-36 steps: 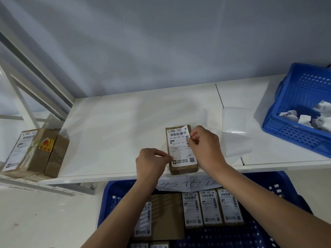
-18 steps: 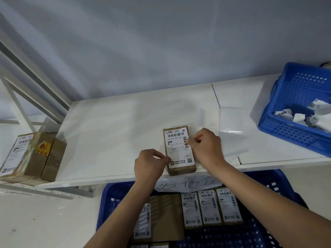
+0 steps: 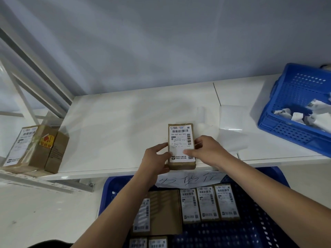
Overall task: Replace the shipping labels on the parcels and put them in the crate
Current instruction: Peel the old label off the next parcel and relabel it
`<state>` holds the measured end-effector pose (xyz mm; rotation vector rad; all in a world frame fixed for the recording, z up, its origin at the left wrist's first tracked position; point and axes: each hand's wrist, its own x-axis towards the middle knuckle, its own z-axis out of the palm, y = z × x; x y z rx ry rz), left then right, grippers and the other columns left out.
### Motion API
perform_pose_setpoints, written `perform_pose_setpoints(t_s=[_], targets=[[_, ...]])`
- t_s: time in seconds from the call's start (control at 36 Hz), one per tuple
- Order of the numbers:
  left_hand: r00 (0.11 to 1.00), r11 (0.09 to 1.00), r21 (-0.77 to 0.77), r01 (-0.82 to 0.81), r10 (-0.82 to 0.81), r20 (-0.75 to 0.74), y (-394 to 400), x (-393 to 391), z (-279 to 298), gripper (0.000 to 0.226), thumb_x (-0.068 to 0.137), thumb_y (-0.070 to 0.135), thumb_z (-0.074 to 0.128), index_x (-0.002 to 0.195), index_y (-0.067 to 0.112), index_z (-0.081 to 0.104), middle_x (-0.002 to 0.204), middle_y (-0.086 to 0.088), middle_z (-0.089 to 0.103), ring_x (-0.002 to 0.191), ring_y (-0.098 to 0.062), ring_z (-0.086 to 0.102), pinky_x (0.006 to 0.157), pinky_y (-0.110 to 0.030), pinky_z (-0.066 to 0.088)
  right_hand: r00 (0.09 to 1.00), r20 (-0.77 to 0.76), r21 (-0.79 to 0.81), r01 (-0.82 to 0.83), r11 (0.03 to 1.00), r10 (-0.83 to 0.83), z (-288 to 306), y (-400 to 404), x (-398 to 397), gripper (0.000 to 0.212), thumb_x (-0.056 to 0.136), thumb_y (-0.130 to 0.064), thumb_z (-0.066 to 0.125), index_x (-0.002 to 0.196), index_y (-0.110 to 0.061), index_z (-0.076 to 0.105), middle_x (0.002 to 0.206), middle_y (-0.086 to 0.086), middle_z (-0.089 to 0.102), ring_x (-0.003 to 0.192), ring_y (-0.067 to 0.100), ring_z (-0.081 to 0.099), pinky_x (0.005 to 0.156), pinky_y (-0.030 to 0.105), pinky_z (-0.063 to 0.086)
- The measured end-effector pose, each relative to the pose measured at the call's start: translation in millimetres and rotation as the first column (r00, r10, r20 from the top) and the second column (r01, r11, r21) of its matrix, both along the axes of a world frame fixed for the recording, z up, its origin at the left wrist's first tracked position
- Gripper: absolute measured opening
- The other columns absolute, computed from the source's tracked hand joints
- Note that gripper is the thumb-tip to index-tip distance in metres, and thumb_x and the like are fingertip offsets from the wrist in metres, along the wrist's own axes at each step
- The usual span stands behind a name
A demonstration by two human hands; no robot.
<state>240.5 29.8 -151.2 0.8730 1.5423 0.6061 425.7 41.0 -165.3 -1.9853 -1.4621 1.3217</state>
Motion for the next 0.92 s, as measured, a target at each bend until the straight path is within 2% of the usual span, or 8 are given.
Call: perform_pose_setpoints(t_s=[0.08,0.17,0.28,0.36,0.5,0.58,0.75,0.92], targets=[[1.000,1.000,0.013,-0.003,0.003,-0.008,-1,1,1,0.042,0.100,0.007,0.062,0.139,0.022,0.062,0.121,-0.005,0.071,0.103,-0.029,0.071,0.078,-0.042,0.065,0.999,-0.024,-0.032,-0.029,0.999,0.028,2,-5,-2,0.053,0.075,-0.038,0.087,0.117,-0.020,0.060,0.109,-0.007,0.071,0.098,0.010,0.067,0.089,0.033,0.055],[1.000,1.000,0.020,0.015,-0.015,0.010,-4,3,5,0.042,0.102,0.008,0.059,0.141,0.022,0.061,0.118,-0.001,0.071,0.102,-0.024,0.070,0.067,-0.029,0.063,0.999,-0.048,-0.021,-0.027,0.999,0.026,4,-9,-6,0.055,0.076,-0.034,0.086,0.123,-0.020,0.062,0.116,-0.006,0.070,0.104,0.012,0.065,0.094,0.033,0.054],[0.993,0.999,0.050,-0.010,0.004,0.122,-10,4,12,0.035,0.103,0.017,0.061,0.137,0.024,0.063,0.108,0.002,0.077,0.093,-0.020,0.076,0.065,-0.021,0.058,0.976,-0.207,0.047,0.080,0.996,-0.069,13,-13,-9,0.037,0.084,-0.030,0.081,0.118,-0.026,0.066,0.115,-0.010,0.071,0.100,0.006,0.065,0.084,0.024,0.051],[0.990,0.995,0.097,-0.031,0.017,0.139,-10,3,19,0.040,0.099,0.024,0.067,0.138,0.028,0.062,0.105,0.006,0.077,0.094,-0.019,0.076,0.073,-0.024,0.061,0.910,-0.369,0.025,0.215,0.976,-0.191,25,-10,-10,0.020,0.086,-0.034,0.079,0.102,-0.031,0.067,0.104,-0.012,0.072,0.095,0.008,0.068,0.081,0.029,0.054],[0.991,0.986,0.165,-0.017,-0.006,0.137,-9,-3,33,0.050,0.090,0.035,0.075,0.138,0.033,0.061,0.093,0.009,0.079,0.094,-0.017,0.076,0.094,-0.040,0.060,0.856,-0.451,-0.041,0.264,0.964,-0.253,36,-9,-10,0.048,0.084,-0.035,0.080,0.126,-0.023,0.059,0.113,-0.003,0.073,0.099,0.018,0.072,0.091,0.041,0.058],[0.987,0.983,0.185,0.019,-0.047,0.153,-15,-6,37,0.063,0.085,0.034,0.081,0.142,0.029,0.057,0.100,0.003,0.080,0.099,-0.022,0.075,0.095,-0.042,0.059,0.908,-0.365,-0.016,0.212,0.977,-0.203,41,-15,-9,0.065,0.079,-0.040,0.084,0.134,-0.029,0.051,0.118,-0.009,0.069,0.110,0.017,0.065,0.101,0.043,0.052],[0.972,0.981,0.175,0.086,-0.121,0.201,-26,-8,41,0.061,0.083,0.045,0.078,0.139,0.035,0.057,0.109,0.004,0.078,0.104,-0.023,0.074,0.098,-0.040,0.058,0.932,-0.348,0.006,0.107,0.994,-0.098,57,-36,2,0.079,0.075,-0.033,0.089,0.140,-0.037,0.043,0.119,-0.014,0.068,0.111,0.007,0.062,0.105,0.035,0.047],[0.957,0.967,0.181,0.177,-0.212,0.199,-40,0,43,0.073,0.071,0.053,0.079,0.135,0.035,0.047,0.117,0.004,0.076,0.110,-0.019,0.071,0.099,-0.038,0.057,0.902,-0.407,0.007,0.160,0.987,-0.143,52,-61,13,0.086,0.066,-0.033,0.094,0.137,-0.040,0.045,0.121,-0.013,0.068,0.111,0.007,0.065,0.106,0.040,0.049]])
